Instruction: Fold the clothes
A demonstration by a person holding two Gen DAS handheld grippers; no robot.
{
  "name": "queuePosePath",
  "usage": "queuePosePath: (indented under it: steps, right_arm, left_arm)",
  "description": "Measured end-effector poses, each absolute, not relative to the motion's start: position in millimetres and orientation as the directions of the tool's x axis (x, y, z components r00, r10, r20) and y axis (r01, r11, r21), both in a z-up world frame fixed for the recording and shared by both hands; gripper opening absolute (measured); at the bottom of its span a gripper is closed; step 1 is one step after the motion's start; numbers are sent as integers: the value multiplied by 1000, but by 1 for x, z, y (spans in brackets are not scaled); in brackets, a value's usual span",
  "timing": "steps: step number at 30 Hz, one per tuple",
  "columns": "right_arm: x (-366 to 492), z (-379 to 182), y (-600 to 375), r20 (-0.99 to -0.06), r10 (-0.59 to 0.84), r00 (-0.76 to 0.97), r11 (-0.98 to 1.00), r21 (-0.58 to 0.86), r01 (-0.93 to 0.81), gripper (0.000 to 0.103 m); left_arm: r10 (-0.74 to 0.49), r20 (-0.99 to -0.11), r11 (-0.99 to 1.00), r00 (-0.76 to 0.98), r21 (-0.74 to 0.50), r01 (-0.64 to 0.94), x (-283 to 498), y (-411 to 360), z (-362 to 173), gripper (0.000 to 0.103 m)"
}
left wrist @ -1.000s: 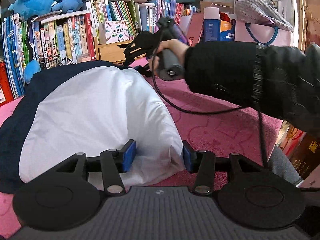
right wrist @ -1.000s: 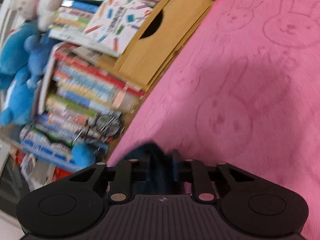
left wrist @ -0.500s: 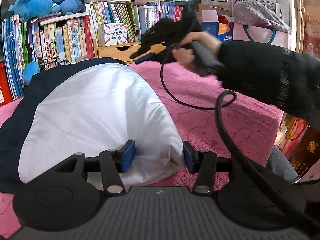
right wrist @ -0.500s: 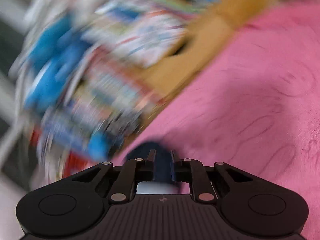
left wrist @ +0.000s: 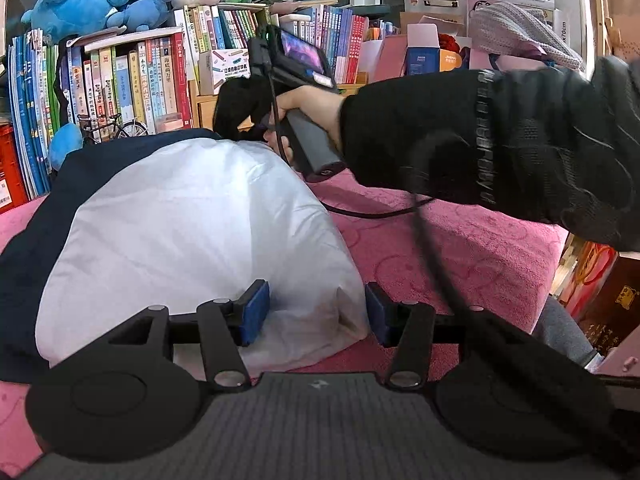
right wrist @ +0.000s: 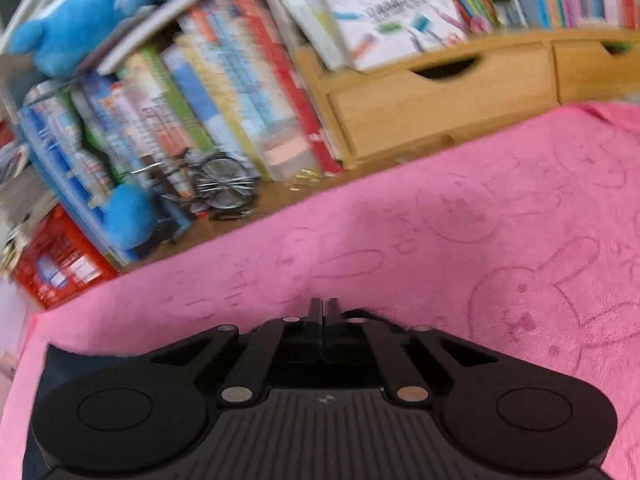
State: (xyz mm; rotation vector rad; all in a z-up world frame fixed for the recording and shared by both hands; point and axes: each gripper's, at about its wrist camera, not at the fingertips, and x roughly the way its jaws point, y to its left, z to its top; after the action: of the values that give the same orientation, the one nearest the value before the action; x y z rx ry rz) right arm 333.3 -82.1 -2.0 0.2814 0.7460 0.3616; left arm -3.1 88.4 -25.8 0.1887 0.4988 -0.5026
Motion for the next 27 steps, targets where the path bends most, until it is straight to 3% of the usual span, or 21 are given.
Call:
queuePosePath:
  steps: [1, 3, 4, 5, 7, 13, 20, 27]
  right_arm:
    - [315, 7, -81, -574, 422, 702, 903, 334, -270, 18]
    - [277, 24, -78, -505, 439, 743, 898, 248, -363, 24]
    - [257, 34, -74, -468, 451, 761, 892, 214, -397, 31]
    - [235, 41, -75, -428, 486, 762, 873, 197, -446, 51]
    - [204, 45, -72, -390, 536, 748, 839, 154, -522, 64]
    - [142, 34, -50, -385, 631, 674, 733, 9, -681, 64]
    - [167, 11, -12, -510, 583, 632, 736, 1, -677, 67]
    - [160, 6, -13, -530, 568, 629, 736, -14, -676, 71]
  left_arm:
    - [-406, -501, 864, 765, 62, 499, -5, 88, -24, 53]
    - [-389, -500, 869, 774, 81, 489, -8, 88, -20, 67]
    - [-381, -500, 870, 778, 91, 484, -10, 88, -18, 84]
    - [-372, -499, 872, 782, 100, 479, -12, 88, -16, 90]
    - [-356, -496, 876, 792, 119, 467, -16, 90, -11, 90]
    - [-298, -434, 908, 850, 145, 392, -25, 122, 20, 96]
    - [-213, -385, 961, 898, 81, 263, 8, 154, 47, 103]
    - [-43, -564, 992, 825, 76, 104, 63, 164, 11, 103]
